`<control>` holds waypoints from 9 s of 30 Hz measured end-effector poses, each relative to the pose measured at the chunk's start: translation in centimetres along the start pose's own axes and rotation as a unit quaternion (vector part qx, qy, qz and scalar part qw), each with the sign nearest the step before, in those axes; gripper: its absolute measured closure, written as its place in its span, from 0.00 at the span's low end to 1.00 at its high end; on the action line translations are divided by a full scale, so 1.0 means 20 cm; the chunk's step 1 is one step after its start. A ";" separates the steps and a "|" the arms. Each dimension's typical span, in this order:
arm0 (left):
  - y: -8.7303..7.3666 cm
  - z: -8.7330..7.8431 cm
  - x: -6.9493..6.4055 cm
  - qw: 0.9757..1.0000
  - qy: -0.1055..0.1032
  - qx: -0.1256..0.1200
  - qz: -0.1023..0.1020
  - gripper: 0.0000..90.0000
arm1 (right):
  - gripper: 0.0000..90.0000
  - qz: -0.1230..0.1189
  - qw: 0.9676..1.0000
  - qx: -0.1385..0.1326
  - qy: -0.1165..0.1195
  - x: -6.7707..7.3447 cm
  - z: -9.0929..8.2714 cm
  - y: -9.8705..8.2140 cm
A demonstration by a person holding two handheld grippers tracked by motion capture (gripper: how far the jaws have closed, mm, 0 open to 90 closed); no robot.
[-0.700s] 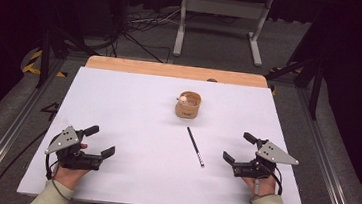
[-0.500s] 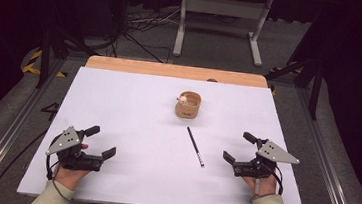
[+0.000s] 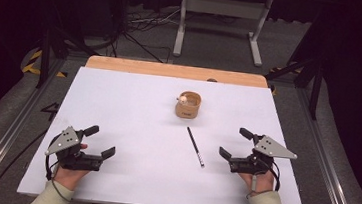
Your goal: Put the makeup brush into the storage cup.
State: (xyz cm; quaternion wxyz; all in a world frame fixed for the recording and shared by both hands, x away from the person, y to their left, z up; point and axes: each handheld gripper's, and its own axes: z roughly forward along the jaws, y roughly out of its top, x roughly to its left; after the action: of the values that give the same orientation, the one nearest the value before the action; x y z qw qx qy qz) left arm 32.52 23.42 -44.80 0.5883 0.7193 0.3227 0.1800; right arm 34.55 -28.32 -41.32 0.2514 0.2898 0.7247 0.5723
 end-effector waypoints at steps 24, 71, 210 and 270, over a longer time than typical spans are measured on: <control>-0.01 0.00 -0.02 1.000 -0.014 -0.021 0.014 0.02 | 0.06 -0.004 0.997 -0.038 0.064 0.10 0.26 0.15; -0.01 0.00 0.00 0.999 -0.001 -0.031 0.012 0.01 | 0.14 -0.074 0.938 0.334 0.052 0.08 0.69 0.36; 0.13 0.18 -0.08 0.988 -0.137 0.048 0.051 0.05 | 0.93 -0.209 0.833 0.460 0.223 0.38 0.63 0.54; 0.28 0.43 -0.20 0.931 -0.271 0.169 0.176 0.56 | 0.93 -0.258 0.797 0.456 0.302 0.59 0.74 0.57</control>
State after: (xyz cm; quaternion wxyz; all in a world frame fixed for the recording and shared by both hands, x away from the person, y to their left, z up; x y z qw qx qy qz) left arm 36.45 13.89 -41.10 0.4820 0.8747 0.0454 0.0219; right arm 37.98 -7.87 -33.85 -0.0027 -0.0142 0.9888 0.1485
